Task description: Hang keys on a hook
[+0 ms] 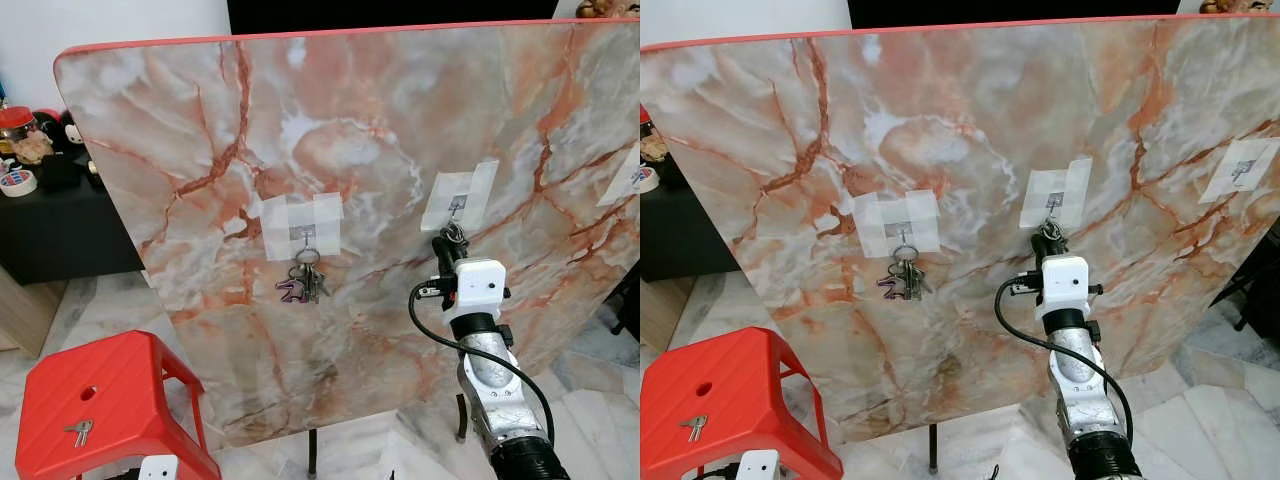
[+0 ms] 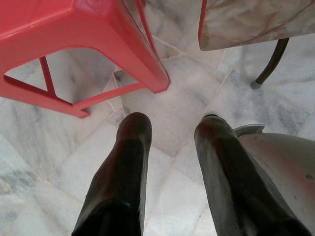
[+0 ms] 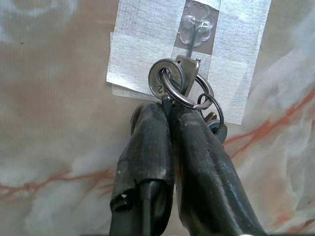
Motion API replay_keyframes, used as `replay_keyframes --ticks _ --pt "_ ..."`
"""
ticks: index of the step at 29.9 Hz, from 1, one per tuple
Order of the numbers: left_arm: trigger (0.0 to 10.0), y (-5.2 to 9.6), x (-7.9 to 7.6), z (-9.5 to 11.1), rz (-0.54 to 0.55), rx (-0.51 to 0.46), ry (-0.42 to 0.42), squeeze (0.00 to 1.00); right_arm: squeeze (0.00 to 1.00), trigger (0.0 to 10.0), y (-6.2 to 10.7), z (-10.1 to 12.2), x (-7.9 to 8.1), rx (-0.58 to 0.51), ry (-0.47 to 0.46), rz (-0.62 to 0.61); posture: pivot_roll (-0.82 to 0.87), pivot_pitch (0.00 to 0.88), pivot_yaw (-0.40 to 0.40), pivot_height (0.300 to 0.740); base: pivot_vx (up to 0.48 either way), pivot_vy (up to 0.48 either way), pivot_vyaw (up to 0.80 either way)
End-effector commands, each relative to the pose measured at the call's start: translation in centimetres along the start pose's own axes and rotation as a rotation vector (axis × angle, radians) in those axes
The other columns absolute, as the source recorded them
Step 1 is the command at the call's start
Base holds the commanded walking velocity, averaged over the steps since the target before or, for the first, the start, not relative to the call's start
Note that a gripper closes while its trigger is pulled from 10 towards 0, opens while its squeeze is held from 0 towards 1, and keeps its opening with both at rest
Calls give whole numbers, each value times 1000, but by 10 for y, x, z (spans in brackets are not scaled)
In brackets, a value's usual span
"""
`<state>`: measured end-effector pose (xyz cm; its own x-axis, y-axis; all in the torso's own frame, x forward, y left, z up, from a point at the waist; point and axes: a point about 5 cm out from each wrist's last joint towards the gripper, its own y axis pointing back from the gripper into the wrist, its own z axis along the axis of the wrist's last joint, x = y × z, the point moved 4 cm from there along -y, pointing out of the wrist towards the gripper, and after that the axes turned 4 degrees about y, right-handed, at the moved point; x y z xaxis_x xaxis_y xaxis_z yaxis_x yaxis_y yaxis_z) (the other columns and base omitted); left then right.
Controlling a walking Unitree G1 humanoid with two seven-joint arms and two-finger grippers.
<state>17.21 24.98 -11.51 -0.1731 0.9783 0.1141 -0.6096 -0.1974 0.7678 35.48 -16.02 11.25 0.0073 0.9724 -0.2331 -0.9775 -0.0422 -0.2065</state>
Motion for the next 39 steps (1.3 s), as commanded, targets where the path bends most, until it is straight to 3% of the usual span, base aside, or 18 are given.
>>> replay_keyframes --ticks 1,39 --pt "10000 1 3 -6 10 29 -6 0 0 10000 -6 9 -4 -28 -7 -12 70 0 -30 740 0 0 0" --pt "10000 0 0 0 9 0 -19 0 0 10000 -15 23 -9 -81 7 -11 75 0 -22 740 0 0 0"
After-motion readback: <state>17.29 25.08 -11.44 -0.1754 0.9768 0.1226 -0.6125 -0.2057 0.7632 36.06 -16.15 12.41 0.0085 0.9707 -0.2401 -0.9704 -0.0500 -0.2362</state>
